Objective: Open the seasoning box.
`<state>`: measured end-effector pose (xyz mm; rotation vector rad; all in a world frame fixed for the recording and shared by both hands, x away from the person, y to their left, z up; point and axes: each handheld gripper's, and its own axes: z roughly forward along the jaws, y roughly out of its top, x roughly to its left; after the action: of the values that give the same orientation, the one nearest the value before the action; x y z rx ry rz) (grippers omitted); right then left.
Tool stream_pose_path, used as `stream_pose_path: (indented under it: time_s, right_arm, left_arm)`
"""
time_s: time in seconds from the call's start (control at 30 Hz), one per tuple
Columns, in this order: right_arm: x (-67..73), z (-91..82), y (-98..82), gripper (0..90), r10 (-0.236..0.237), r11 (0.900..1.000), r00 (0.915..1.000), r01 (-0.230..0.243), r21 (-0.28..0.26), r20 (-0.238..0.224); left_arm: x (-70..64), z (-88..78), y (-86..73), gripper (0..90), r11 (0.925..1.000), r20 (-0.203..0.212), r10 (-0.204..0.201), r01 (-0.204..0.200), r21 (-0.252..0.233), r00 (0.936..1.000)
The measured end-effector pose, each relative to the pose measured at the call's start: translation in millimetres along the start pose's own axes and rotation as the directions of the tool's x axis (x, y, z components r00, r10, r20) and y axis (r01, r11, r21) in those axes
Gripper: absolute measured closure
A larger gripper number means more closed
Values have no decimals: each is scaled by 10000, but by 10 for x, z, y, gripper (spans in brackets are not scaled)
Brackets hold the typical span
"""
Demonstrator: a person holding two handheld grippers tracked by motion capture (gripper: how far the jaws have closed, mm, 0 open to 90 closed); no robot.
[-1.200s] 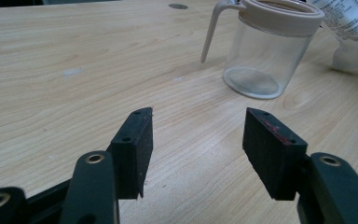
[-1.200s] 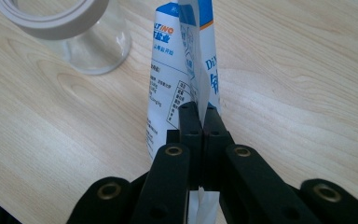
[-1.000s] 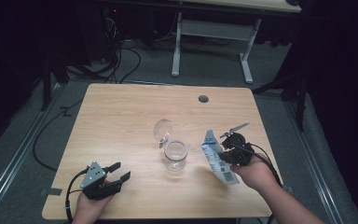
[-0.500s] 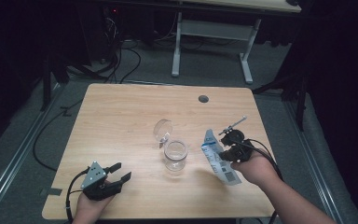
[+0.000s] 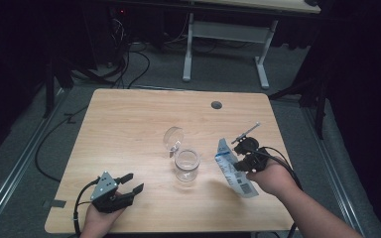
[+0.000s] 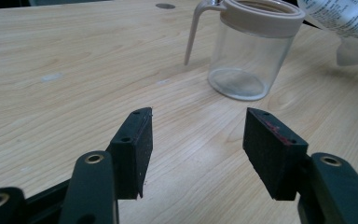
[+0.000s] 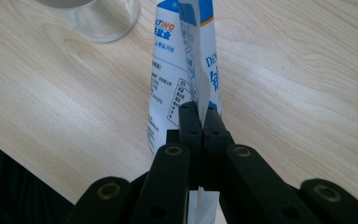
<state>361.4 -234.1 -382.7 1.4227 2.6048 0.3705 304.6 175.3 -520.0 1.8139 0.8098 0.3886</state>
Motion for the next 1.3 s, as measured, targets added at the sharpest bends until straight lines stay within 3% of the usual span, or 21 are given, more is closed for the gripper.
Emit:
stream_pose_path:
  time_s: [0.17, 0.27, 0.67, 0.97, 1.07, 1.2, 1.3]
  right_arm:
    - [-13, 0, 7, 900, 61, 9999, 10000, -61, 108, 18]
    - [-8, -4, 15, 900, -46, 9999, 10000, 47, 118, -72]
    - [74, -23, 47, 900, -156, 9997, 9998, 158, 179, -93]
    - [170, -67, 96, 900, -234, 9997, 9997, 234, 106, -49]
    - [198, -77, 115, 900, -300, 9994, 9995, 301, 144, -68]
    - [228, -93, 138, 900, -522, 9985, 9985, 524, 177, -137]
    - [255, -98, 147, 900, -429, 9989, 9989, 433, 172, -197]
  left_arm:
    - [-117, 94, -10, 467, 9988, 162, 438, -442, 217, 9989]
    - [-180, 135, -9, 458, 9994, 398, 228, -239, 269, 9989]
    - [-474, 327, 63, 469, 9958, 858, 866, -889, 230, 9925]
    - [-647, 465, 168, 484, 9950, 1200, 983, -996, 47, 9879]
    - [-680, 530, 193, 487, 9964, 1401, 803, -834, 158, 9869]
    - [-752, 604, 212, 489, 9934, 1522, 1072, -1120, 231, 9825]
    - [-796, 648, 224, 481, 9939, 1689, 1008, -1070, 282, 9805]
